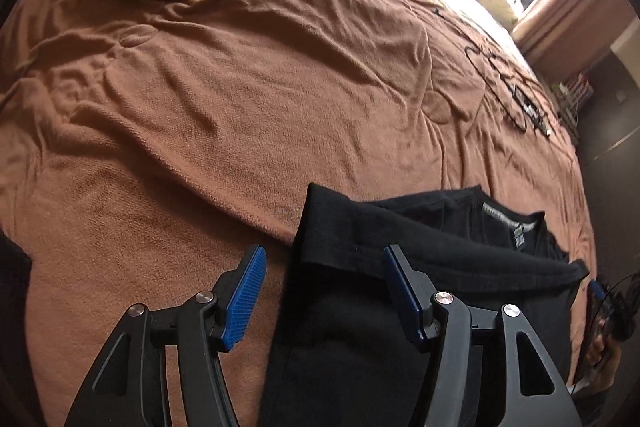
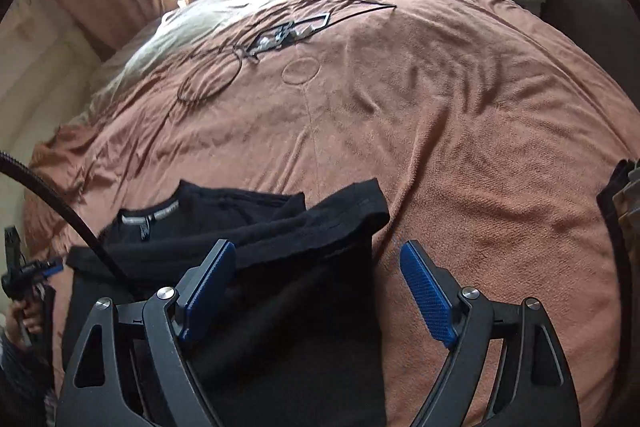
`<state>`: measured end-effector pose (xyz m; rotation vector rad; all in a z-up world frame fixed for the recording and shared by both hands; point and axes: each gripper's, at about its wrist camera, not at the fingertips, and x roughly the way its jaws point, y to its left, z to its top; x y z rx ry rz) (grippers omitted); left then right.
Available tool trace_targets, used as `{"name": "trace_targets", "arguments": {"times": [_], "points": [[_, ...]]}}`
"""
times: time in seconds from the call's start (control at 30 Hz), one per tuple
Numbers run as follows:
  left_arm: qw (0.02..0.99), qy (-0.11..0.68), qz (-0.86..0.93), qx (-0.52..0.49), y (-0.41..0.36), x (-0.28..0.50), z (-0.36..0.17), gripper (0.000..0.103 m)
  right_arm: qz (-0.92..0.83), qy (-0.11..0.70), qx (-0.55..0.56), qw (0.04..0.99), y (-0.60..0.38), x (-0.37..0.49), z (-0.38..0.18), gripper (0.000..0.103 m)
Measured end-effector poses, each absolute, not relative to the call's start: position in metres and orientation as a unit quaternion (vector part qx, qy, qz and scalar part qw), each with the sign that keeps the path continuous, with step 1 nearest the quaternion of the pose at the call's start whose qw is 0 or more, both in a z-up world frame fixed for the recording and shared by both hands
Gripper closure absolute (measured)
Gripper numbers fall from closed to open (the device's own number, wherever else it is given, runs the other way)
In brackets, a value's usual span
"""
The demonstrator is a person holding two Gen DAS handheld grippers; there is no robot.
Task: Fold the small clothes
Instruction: 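Open both tools and release the folded shirt, then grasp the folded edge of the shirt with both tools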
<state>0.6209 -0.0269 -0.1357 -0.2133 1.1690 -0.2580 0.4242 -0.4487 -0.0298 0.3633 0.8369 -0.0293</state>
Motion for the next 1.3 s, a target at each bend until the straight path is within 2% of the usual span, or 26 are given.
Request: {"name": "trace_targets", "arguments": {"times": [0.2, 0.37, 0.57, 0.93, 1.0, 1.1, 1.17, 1.3], "points": [[0.796, 0.589, -0.140, 0.004, -0.050, 0.606, -0.156, 0.040, -0.004, 0.458, 0.105, 0.883, -0.430, 0.440, -0.038, 0.020], [0.778, 0.614, -0.128, 0.041, -0.060, 0.611, -0.181, 0.040, -0.023, 0.489, 0.064, 0.870, -0.425, 0.473, -0.051, 0.020], [0.791, 0.596, -0.111, 0.082, -0.073, 0.630, -0.182, 0.030, -0.044, 0.484, 0.044, 0.873, -0.427, 0.499, -0.056, 0.020], [0.821, 0.563, -0.073, 0.059, -0.071, 0.683, -0.180, 0.028, -0.073, 0.461, 0.090, 0.880, -0.450, 0.551, -0.065, 0.020], [0.827, 0.557, -0.058, 0.057, -0.069, 0.694, -0.181, 0.030, -0.071, 0.458, 0.097, 0.881, -0.451, 0.557, -0.068, 0.028], [0.828, 0.557, -0.049, 0.028, -0.061, 0.707, -0.183, 0.041, -0.060, 0.451, 0.118, 0.883, -0.455, 0.558, -0.067, 0.041], [0.832, 0.553, -0.050, 0.006, -0.058, 0.711, -0.181, 0.048, -0.045, 0.446, 0.129, 0.884, -0.458, 0.555, -0.064, 0.045], [0.830, 0.552, -0.082, -0.022, -0.052, 0.713, -0.181, 0.051, -0.005, 0.431, 0.158, 0.888, -0.465, 0.539, -0.057, 0.046]]}}
